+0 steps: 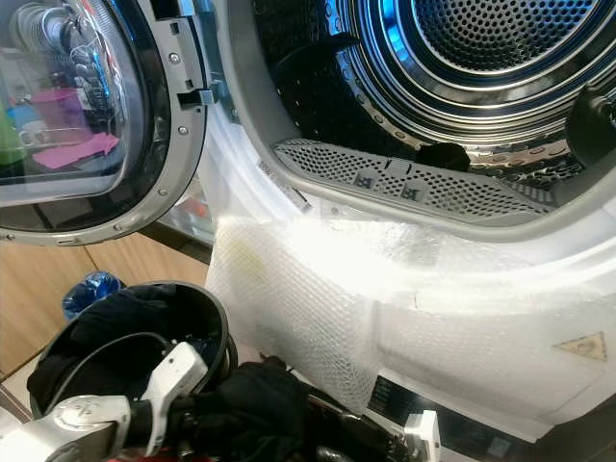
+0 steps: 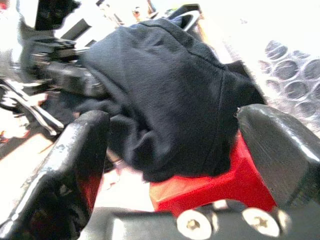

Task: Clothes washing

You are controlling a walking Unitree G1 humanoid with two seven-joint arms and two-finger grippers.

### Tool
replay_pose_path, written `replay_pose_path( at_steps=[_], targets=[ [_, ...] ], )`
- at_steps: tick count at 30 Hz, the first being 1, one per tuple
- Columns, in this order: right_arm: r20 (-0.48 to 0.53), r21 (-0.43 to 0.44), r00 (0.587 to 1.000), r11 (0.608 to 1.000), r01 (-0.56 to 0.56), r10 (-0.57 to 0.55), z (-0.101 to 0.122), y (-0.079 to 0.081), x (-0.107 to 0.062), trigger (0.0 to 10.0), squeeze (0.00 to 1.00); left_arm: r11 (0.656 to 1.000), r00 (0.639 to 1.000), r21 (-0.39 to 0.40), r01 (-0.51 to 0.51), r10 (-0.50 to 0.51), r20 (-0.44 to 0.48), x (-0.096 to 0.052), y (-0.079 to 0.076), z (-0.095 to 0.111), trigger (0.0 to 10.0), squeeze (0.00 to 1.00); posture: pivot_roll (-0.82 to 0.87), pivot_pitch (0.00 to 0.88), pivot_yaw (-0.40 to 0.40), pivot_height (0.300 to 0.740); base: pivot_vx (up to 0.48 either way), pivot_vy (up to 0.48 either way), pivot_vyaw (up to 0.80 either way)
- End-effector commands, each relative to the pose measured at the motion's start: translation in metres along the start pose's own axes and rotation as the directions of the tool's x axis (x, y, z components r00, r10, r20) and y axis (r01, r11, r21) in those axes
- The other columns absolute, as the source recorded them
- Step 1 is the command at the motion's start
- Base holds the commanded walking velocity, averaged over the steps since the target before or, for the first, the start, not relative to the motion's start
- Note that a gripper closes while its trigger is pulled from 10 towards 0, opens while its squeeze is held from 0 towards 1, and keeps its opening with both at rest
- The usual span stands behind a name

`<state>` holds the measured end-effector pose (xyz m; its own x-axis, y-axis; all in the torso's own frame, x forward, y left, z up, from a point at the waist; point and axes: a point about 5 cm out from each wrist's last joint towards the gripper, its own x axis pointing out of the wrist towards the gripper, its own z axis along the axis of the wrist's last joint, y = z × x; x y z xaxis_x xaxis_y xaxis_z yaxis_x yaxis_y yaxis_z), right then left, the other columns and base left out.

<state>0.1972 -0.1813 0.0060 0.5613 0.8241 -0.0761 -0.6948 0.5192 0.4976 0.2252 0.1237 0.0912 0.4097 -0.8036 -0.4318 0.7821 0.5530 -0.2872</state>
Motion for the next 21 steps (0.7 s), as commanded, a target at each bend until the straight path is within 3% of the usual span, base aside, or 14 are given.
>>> replay_pose_path(
  at_steps=[1,6,9,10,13,18,20,21],
  targets=[
    [-0.041,-0.021,0.999,0.999,0.027,-0.028,-0.006,0.000,0.003,10.0,1.00,1.000,1.000,0.007,0.012,-0.012,0.017,0.002,-0.001,0.008,0.0,0.00,0.05,0.007,0.071,0.740,0.000,0.000,0.00],
    [-0.062,-0.103,0.991,0.988,0.114,-0.120,-0.014,-0.003,0.006,10.0,1.00,0.999,0.999,-0.026,-0.044,0.044,0.028,0.009,0.003,0.010,0.0,0.00,0.04,0.007,0.077,0.740,0.000,0.000,0.00],
    [-0.039,-0.065,0.996,0.995,0.080,-0.082,-0.017,0.003,0.005,10.0,1.00,0.993,0.994,-0.059,-0.102,0.105,0.041,0.013,0.009,0.013,0.0,0.00,0.04,0.009,0.081,0.740,0.000,0.000,0.00],
    [-0.055,-0.014,0.998,1.000,-0.012,0.011,-0.022,0.013,0.003,10.0,1.00,0.984,0.986,-0.087,-0.154,0.158,0.042,0.015,0.014,0.014,0.0,0.00,0.04,0.009,0.082,0.740,0.000,0.000,0.00],
    [-0.070,-0.009,0.994,0.996,-0.087,0.086,-0.027,0.022,0.003,10.0,1.00,0.958,0.970,-0.169,-0.231,0.241,0.042,0.022,0.023,0.016,0.0,0.00,0.03,0.013,0.086,0.740,0.000,0.000,0.00],
    [-0.045,-0.021,0.993,0.993,-0.113,0.112,-0.023,0.027,0.010,10.0,1.00,0.958,0.972,-0.191,-0.213,0.227,0.055,0.031,0.019,0.022,0.0,0.00,0.03,0.013,0.090,0.740,0.000,0.000,0.00],
    [-0.064,-0.070,0.996,0.996,-0.060,0.056,-0.023,0.023,0.014,10.0,1.00,0.958,0.974,-0.202,-0.204,0.220,0.059,0.036,0.016,0.024,0.0,0.00,0.02,0.014,0.092,0.740,0.000,0.000,0.00],
    [-0.045,-0.119,0.999,0.993,0.017,-0.023,-0.020,0.017,0.019,10.0,1.00,0.959,0.978,-0.217,-0.180,0.198,0.063,0.043,0.011,0.027,0.0,0.00,0.02,0.014,0.091,0.740,0.000,0.000,0.00]
  ],
)
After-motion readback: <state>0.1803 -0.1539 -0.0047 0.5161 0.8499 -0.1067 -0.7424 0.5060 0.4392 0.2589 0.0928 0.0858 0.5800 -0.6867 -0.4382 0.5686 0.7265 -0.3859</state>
